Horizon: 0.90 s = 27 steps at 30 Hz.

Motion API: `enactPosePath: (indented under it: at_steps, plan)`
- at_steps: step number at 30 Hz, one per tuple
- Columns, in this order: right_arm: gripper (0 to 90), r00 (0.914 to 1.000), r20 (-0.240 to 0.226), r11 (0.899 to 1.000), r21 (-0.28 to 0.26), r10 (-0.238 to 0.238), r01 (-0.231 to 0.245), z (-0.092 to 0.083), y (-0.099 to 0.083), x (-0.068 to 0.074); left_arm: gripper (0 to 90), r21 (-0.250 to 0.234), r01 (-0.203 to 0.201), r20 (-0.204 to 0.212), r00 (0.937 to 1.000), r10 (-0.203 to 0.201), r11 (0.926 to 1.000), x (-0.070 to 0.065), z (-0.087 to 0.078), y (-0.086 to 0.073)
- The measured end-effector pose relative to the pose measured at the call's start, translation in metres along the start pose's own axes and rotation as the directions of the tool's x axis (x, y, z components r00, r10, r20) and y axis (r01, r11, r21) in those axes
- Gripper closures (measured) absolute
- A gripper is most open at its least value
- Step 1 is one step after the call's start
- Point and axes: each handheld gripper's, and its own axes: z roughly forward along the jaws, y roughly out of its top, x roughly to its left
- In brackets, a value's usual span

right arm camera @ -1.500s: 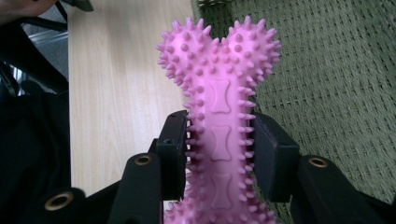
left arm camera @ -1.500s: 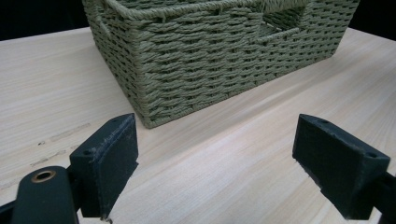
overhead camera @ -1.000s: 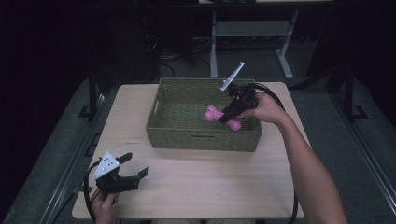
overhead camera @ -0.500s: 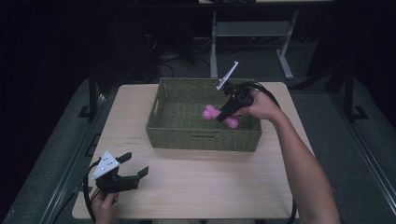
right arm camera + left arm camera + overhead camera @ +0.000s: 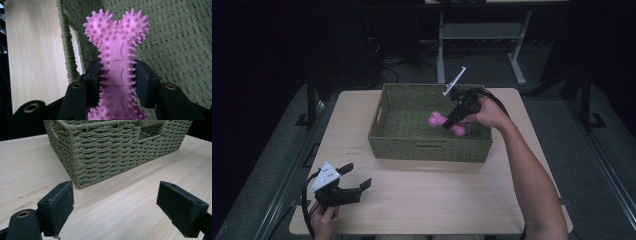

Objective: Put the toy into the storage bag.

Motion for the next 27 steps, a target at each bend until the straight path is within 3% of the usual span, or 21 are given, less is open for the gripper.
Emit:
enactPosePath:
  at_steps: [27]
  plan:
    - [57.9, 0.9982, -0.013, 0.997, 0.050, 0.059, -0.058, 0.032, -0.008, -0.015, 13.8, -0.003, 0.006, 0.000, 1.0000, -0.006, 1.0000, 0.001, 0.000, 0.000]
